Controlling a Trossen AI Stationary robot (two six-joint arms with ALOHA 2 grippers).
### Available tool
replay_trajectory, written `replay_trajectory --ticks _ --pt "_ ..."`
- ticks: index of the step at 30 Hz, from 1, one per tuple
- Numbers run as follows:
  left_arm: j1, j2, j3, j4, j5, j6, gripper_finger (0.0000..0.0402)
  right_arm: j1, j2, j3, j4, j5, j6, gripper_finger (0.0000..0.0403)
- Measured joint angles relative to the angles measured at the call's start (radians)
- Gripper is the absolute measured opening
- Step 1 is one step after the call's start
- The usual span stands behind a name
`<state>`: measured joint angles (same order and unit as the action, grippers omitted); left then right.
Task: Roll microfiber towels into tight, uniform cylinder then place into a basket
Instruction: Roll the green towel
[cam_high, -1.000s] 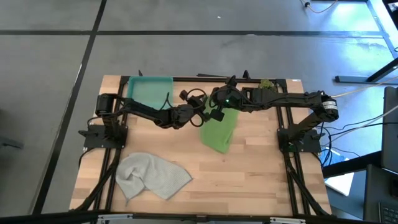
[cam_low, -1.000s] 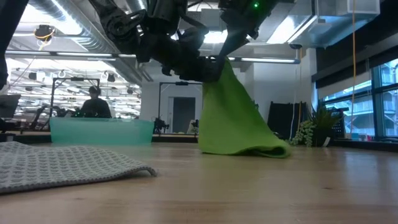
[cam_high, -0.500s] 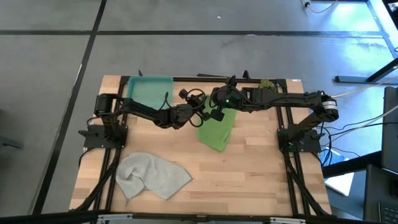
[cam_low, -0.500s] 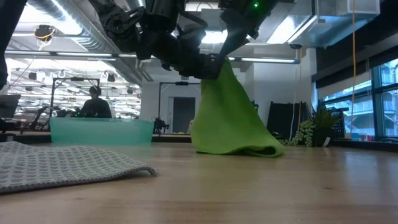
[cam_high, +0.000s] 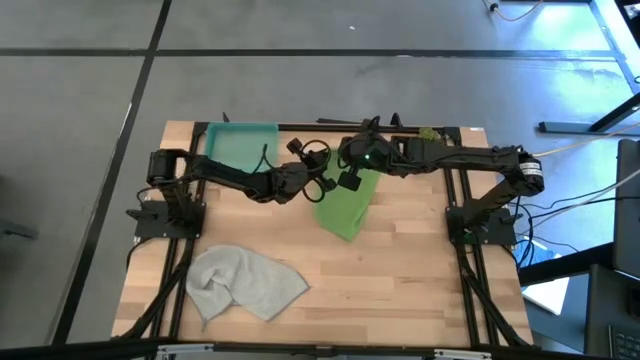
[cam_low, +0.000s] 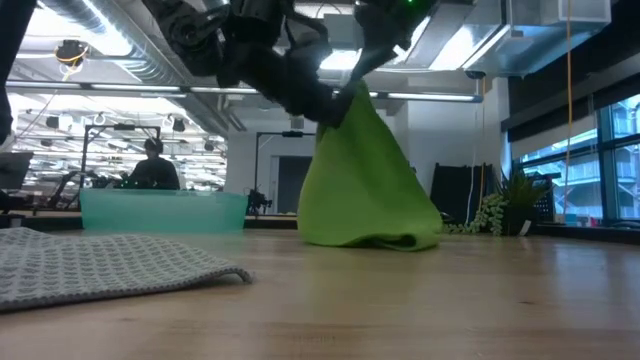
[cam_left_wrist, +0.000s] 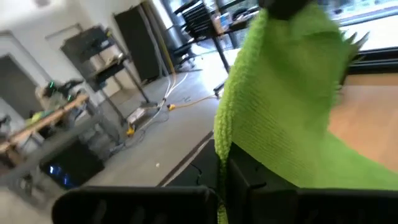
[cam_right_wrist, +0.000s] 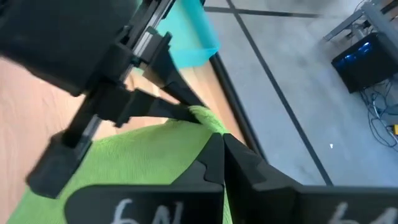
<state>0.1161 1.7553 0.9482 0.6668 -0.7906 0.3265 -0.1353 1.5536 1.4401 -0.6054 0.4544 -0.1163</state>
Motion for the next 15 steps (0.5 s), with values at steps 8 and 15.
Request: replay_trajectory --ticks 8,15 --pt "0.048 -0.201 0.017 -0.193 0.131 0.077 0.0001 -0.043 -0.001 0.169 -0.131 -0.008 -0.053 0.0000" --pt "0.125 -0.281 0.202 -0.571 0.246 0.079 0.0001 -0.119 0.001 0.245 -0.147 -0.049 -0.103 0.0000"
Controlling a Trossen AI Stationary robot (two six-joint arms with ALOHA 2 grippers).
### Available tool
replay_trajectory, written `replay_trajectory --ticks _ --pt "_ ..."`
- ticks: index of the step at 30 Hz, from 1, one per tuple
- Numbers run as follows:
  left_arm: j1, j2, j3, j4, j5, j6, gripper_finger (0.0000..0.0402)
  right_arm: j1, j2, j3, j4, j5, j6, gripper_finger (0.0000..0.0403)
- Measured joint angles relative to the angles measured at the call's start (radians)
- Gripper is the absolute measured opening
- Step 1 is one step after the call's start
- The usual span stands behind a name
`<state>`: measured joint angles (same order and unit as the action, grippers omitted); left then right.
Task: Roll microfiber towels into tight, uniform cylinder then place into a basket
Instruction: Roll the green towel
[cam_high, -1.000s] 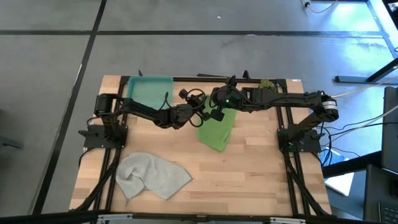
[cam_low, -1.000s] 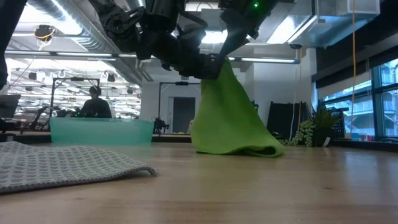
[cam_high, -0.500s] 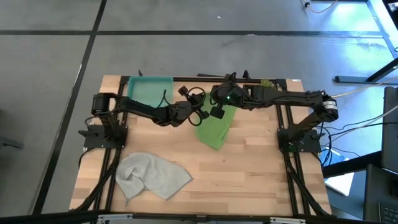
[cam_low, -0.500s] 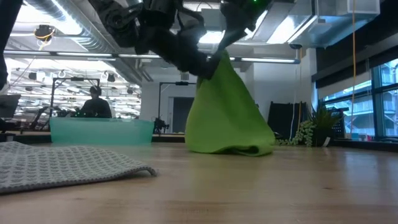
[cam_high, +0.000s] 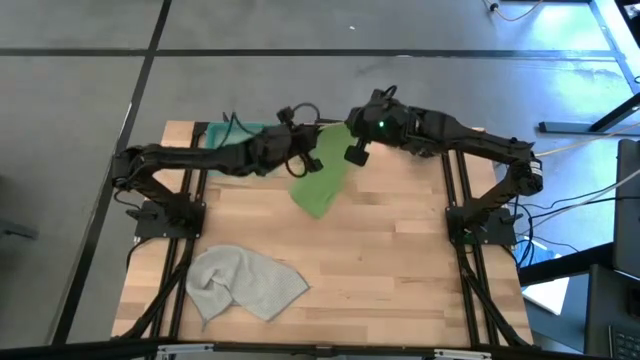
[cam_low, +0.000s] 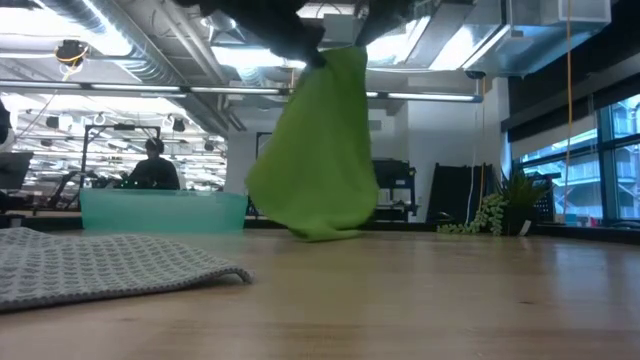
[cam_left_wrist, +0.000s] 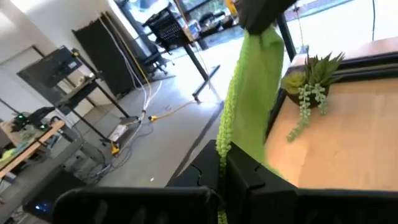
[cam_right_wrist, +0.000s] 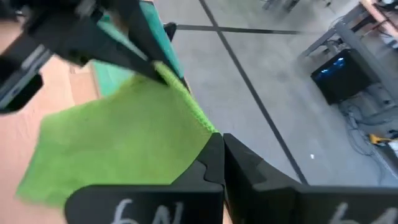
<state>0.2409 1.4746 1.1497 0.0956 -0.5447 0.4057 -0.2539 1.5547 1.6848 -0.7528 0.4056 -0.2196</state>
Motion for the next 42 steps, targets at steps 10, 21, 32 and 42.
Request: replay_trajectory --ticks 10,21,32,42 --pt "0.043 0.100 0.181 -0.272 0.123 0.124 0.0000 -0.065 0.000 -0.005 -0.070 -0.123 -0.013 0.0000" --pt "-0.103 0.235 0.182 -0.428 0.160 0.013 0.0000 0.015 0.000 -0.201 -0.194 -0.259 0.115 0.0000" --pt "-0.234 0.315 0.182 -0.525 0.302 -0.195 0.0000 0.192 -0.001 -0.478 -0.033 -0.264 0.245 0.0000" --pt "-0.328 0.413 0.182 -0.506 0.357 -0.304 0.0000 0.352 -0.001 -0.665 0.149 -0.270 0.355 0.0000"
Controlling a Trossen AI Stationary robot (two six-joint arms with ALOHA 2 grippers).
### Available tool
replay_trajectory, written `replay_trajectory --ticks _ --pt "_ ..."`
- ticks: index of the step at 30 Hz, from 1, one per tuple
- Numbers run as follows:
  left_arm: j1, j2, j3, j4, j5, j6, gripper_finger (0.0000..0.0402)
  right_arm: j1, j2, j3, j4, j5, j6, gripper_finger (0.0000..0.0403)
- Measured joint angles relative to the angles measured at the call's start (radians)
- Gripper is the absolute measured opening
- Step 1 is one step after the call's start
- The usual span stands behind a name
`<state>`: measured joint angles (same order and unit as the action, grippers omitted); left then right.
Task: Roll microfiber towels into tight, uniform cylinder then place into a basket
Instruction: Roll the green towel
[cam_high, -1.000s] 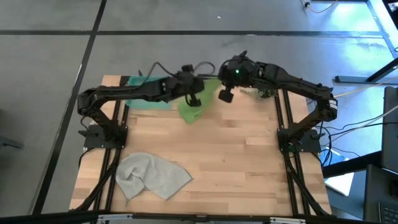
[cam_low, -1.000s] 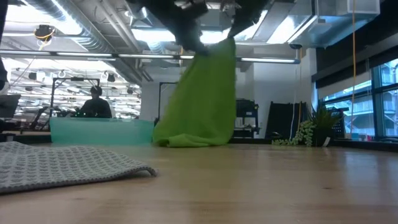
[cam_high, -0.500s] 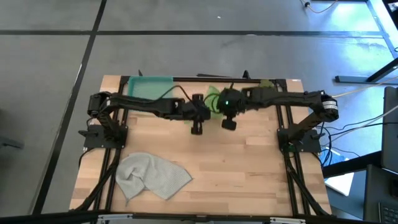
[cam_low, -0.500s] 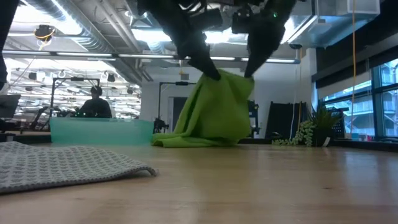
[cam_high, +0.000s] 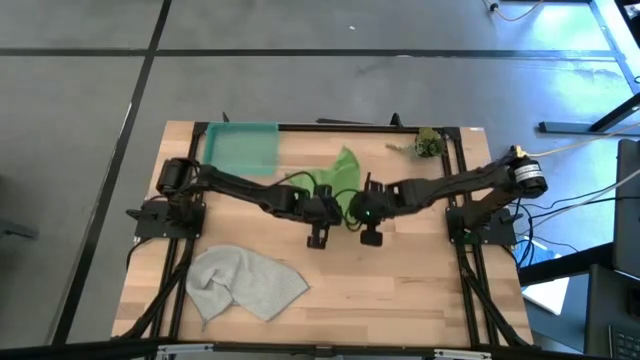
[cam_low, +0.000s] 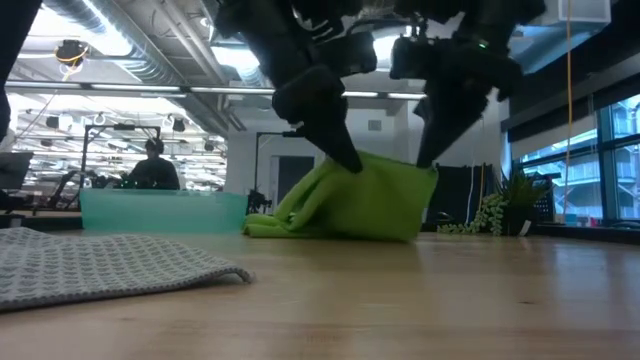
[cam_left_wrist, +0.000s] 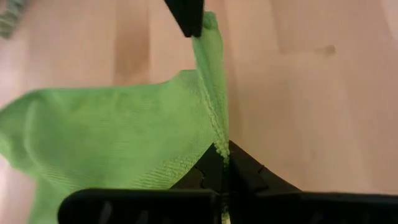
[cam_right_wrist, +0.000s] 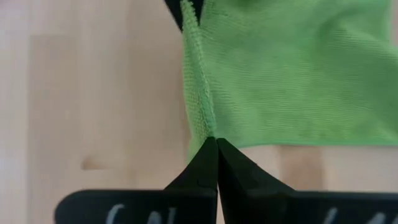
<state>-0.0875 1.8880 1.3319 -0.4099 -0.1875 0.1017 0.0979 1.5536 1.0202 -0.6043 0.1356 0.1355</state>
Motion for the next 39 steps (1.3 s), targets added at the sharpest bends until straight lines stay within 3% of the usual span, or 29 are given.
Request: replay_trajectory --ticks 8,25,39 --pt "-0.079 0.062 -0.001 0.010 0.008 -0.064 0.0002 0.115 0.001 -0.132 0.218 -0.016 0.043 0.0000" --pt "-0.106 0.084 -0.003 0.049 -0.009 -0.074 0.0009 0.130 0.002 -0.147 0.224 -0.025 0.036 0.0056" --pt "-0.102 0.080 -0.003 0.066 -0.012 -0.051 0.0081 0.130 0.002 -0.146 0.233 -0.025 0.039 0.0134"
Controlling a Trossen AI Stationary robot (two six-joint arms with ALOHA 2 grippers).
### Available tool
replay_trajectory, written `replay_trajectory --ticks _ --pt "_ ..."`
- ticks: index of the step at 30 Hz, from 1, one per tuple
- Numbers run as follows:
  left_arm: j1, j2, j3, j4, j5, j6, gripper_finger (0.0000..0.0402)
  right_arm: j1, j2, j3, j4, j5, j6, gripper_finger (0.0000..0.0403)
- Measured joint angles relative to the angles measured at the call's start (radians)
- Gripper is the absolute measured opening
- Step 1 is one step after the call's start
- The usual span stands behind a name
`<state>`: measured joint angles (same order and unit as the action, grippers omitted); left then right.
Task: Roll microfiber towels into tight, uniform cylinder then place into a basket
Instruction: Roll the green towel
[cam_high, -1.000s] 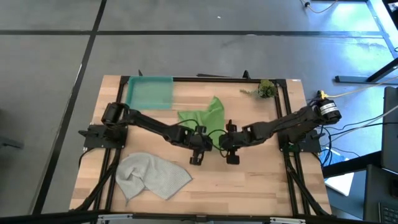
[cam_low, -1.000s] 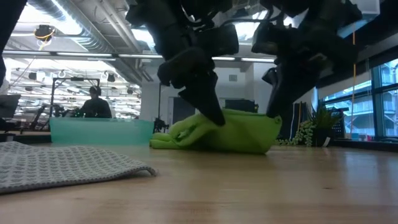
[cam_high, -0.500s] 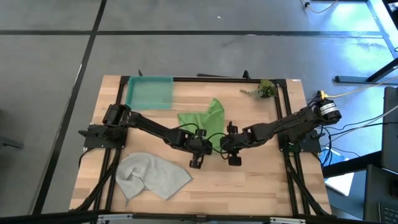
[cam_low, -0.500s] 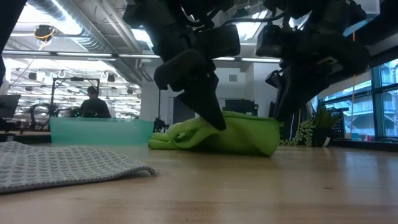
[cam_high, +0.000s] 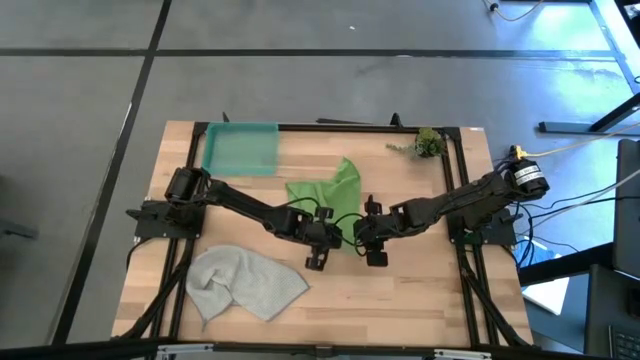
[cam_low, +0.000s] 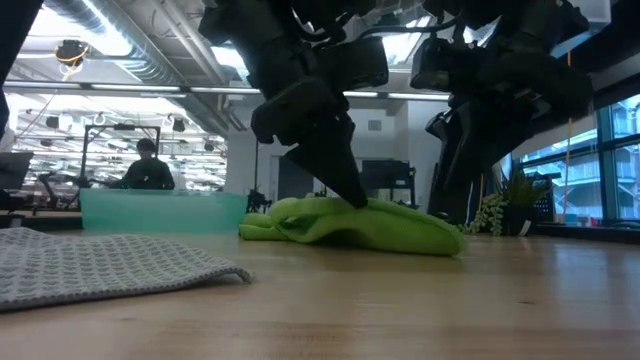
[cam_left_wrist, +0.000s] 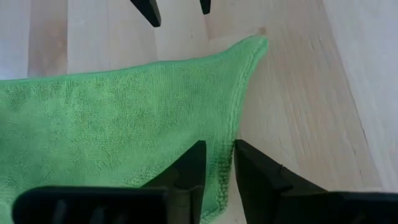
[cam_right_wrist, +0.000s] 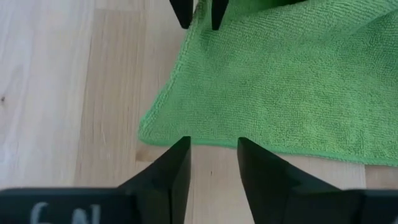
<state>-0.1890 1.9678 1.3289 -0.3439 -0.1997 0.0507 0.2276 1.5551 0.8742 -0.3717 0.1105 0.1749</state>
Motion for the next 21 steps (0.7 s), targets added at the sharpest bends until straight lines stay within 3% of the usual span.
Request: replay_trajectory --ticks 8,15,21 --pt "0.042 -0.109 0.002 -0.024 -0.049 -0.134 0.0081 -0.002 0.000 0.002 0.003 0.000 0.000 0.0135" --pt "0.146 -0.216 0.003 -0.292 -0.053 -0.418 0.0082 -0.003 0.000 0.002 0.005 0.001 0.001 0.0135" --pt "0.272 -0.217 -0.002 -0.444 -0.031 -0.527 0.0082 -0.003 0.000 0.002 0.009 0.001 0.000 0.0135"
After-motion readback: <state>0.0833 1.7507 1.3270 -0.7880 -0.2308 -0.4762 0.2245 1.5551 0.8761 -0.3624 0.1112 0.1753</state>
